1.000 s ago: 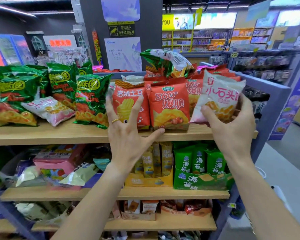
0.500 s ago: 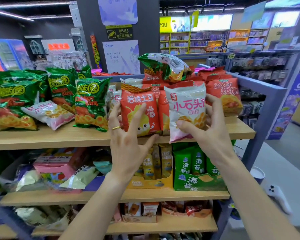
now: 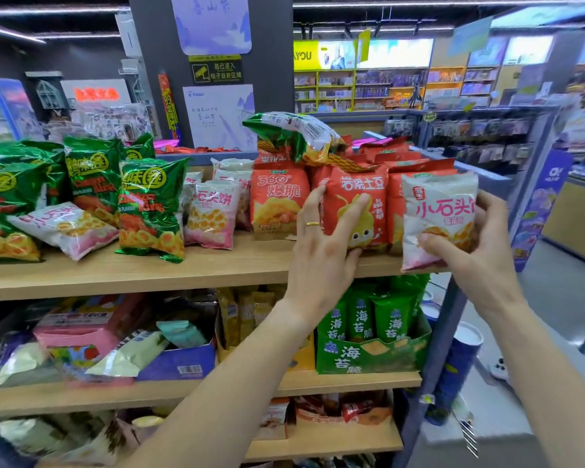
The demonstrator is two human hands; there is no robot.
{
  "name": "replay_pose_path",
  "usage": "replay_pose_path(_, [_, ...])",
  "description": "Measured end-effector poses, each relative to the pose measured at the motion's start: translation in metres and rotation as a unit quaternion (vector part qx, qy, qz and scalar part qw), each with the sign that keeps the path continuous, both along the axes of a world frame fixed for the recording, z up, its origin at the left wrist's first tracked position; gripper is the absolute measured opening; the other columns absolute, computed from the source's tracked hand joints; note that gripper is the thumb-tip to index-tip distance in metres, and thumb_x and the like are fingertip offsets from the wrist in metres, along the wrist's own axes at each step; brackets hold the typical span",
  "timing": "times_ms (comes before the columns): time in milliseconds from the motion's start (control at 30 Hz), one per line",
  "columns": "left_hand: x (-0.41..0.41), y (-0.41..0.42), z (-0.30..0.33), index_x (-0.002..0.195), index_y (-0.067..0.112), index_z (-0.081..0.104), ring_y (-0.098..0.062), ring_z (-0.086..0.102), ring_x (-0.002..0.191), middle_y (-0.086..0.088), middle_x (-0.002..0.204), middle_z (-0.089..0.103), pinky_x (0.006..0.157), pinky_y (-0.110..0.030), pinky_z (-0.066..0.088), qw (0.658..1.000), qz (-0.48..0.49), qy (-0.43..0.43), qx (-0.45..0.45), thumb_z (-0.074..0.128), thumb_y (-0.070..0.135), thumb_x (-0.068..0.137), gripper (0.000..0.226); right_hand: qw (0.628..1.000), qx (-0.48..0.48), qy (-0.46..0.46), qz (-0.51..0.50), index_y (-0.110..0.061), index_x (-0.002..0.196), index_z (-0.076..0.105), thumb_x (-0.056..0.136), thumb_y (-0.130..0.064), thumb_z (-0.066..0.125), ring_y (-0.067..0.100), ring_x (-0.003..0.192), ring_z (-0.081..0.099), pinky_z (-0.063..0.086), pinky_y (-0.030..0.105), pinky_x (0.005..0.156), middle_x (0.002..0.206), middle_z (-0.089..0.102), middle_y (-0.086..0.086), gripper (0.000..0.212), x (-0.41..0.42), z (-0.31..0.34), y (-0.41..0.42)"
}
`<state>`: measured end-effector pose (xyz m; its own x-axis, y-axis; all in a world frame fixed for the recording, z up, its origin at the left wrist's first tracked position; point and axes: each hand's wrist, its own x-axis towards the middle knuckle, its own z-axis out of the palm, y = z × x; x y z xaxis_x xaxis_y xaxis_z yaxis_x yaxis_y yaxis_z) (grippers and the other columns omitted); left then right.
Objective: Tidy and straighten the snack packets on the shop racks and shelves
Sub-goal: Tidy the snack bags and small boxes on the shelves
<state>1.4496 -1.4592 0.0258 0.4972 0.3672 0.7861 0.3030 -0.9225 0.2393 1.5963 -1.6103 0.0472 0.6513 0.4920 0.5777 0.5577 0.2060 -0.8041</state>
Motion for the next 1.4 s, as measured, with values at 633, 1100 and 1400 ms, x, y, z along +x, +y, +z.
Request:
replay_pose_path(633, [-0.009, 0.005, -0.012, 0.160, 0.049, 0.016, -0.039, 0.043, 0.141, -0.015, 0.166, 0.012, 0.098, -0.050, 0.058, 0.999, -0.024, 0.026, -0.027, 0.070, 0.028, 0.097, 0.085, 0.999, -0.001, 0.001, -0.051, -0.028, 0.133, 0.042, 0.082, -0.014, 0.083, 0.005, 0.111, 0.063, 0.057, 0.040, 0.093, 0.121, 0.062, -0.012, 0.067, -0.005, -0.021, -0.006])
replay_pose_path(1100, [-0.030, 0.002, -0.015, 0.162, 0.044, 0.015, -0.025, 0.039, 0.147, -0.007, 0.168, 0.012, 0.105, -0.039, 0.053, 0.998, -0.037, -0.010, -0.043, 0.074, 0.034, 0.093, 0.091, 0.997, 0.055, -0.012, -0.054, -0.025, 0.135, 0.042, 0.075, -0.023, 0.086, 0.007, 0.115, 0.064, 0.056, 0.035, 0.089, 0.124, 0.061, -0.011, 0.075, -0.052, -0.018, -0.017])
replay_pose_path(1400, [-0.121, 0.045, -0.018, 0.146, 0.007, 0.045, -0.030, 0.045, 0.137, -0.013, 0.142, 0.048, 0.114, -0.043, 0.042, 0.985, 0.110, -0.121, -0.062, 0.066, -0.004, 0.083, 0.068, 0.999, 0.015, -0.041, 0.030, -0.023, 0.140, 0.041, 0.077, -0.033, 0.085, 0.008, 0.120, 0.057, 0.055, 0.032, 0.096, 0.128, 0.056, -0.006, 0.078, -0.157, -0.001, 0.103])
